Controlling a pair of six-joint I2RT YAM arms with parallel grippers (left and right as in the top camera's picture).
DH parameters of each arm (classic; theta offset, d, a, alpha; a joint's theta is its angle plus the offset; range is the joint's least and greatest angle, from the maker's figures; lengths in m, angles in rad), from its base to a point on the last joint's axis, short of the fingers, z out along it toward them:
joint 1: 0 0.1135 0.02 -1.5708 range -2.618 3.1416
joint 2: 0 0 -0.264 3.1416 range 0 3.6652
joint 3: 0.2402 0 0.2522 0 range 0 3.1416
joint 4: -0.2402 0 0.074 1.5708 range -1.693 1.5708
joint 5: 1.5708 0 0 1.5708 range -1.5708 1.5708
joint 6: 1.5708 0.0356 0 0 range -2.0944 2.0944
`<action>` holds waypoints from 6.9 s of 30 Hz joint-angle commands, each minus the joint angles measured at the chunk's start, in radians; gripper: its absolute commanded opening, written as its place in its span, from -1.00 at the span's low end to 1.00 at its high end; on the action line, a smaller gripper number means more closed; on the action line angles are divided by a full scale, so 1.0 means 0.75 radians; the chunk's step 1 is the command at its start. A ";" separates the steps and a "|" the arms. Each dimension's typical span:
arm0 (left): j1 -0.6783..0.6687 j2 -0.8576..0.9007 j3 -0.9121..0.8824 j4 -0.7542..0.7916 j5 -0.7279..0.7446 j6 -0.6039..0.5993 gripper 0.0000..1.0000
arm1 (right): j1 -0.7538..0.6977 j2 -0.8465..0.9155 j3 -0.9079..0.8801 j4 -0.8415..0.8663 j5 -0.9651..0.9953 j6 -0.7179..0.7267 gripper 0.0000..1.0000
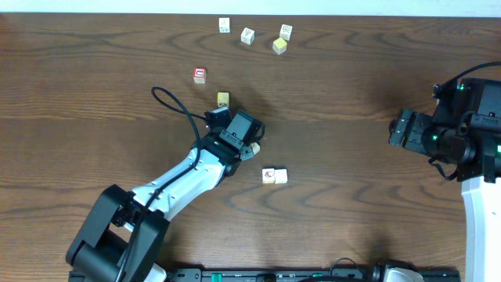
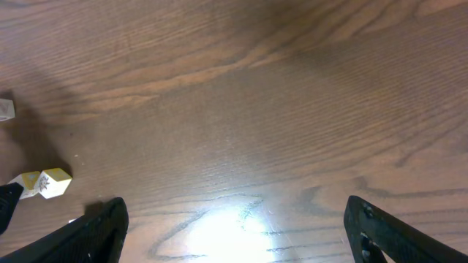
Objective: Lift 4 blocks
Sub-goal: 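Grasp a white block near center with the left gripper, then carry the block and place it beside the two-block row, then hold the placed block against the row with the left gripper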
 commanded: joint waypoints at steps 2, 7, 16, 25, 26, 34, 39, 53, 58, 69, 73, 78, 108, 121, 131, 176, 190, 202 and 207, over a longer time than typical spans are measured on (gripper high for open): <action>-0.002 0.003 0.034 0.012 -0.061 -0.037 0.13 | -0.009 -0.002 -0.005 -0.002 -0.011 -0.014 0.82; -0.002 0.007 0.034 0.013 -0.076 -0.037 0.06 | -0.009 -0.002 -0.005 -0.002 -0.012 -0.014 0.81; -0.002 0.091 0.034 0.068 -0.075 -0.036 0.05 | -0.009 -0.002 -0.005 -0.004 -0.012 -0.014 0.80; -0.002 0.097 0.034 0.094 -0.076 -0.036 -0.14 | -0.009 -0.002 -0.005 -0.004 -0.011 -0.014 0.79; -0.002 0.097 0.034 0.098 -0.076 -0.035 -0.18 | -0.009 -0.002 -0.005 -0.004 -0.011 -0.014 0.79; -0.002 0.097 0.034 0.097 -0.075 -0.031 -0.42 | -0.009 -0.002 -0.005 -0.004 -0.011 -0.014 0.78; -0.002 0.097 0.034 0.087 -0.075 0.019 -0.59 | -0.009 -0.002 -0.005 -0.004 -0.011 -0.014 0.78; -0.002 -0.139 0.035 -0.183 -0.075 0.303 -0.59 | -0.009 -0.002 -0.005 0.000 -0.011 -0.020 0.76; -0.028 -0.291 0.034 -0.238 -0.043 0.307 -0.78 | -0.009 -0.002 -0.005 0.000 -0.011 -0.020 0.76; -0.190 -0.302 -0.043 -0.233 0.005 0.245 -0.85 | -0.009 -0.002 -0.023 -0.001 -0.012 -0.019 0.75; -0.217 -0.302 -0.065 -0.229 -0.002 0.199 -0.85 | -0.009 -0.002 -0.047 0.005 -0.018 -0.019 0.75; -0.230 -0.302 -0.069 -0.212 -0.033 0.163 -0.85 | -0.009 -0.002 -0.077 0.024 -0.048 -0.019 0.75; -0.344 -0.132 -0.072 -0.093 -0.045 0.128 -0.85 | -0.009 -0.002 -0.077 0.028 -0.067 -0.019 0.75; -0.344 -0.116 -0.074 -0.052 -0.055 0.103 -0.85 | -0.009 -0.002 -0.077 0.028 -0.067 -0.019 0.74; -0.344 -0.087 -0.074 -0.051 -0.055 0.103 -0.85 | -0.009 -0.002 -0.077 0.028 -0.067 -0.019 0.73; -0.362 -0.032 -0.074 -0.037 -0.045 0.079 -0.78 | -0.009 -0.002 -0.077 0.029 -0.067 -0.019 0.73; -0.362 -0.032 -0.105 -0.021 -0.050 0.054 -0.78 | -0.009 -0.002 -0.077 0.029 -0.067 -0.019 0.73; -0.362 -0.032 -0.116 0.017 -0.050 0.050 -0.78 | -0.009 -0.002 -0.077 0.030 -0.067 -0.019 0.73; -0.362 -0.032 -0.117 0.019 -0.050 0.049 -0.77 | -0.009 -0.002 -0.077 0.030 -0.067 -0.019 0.73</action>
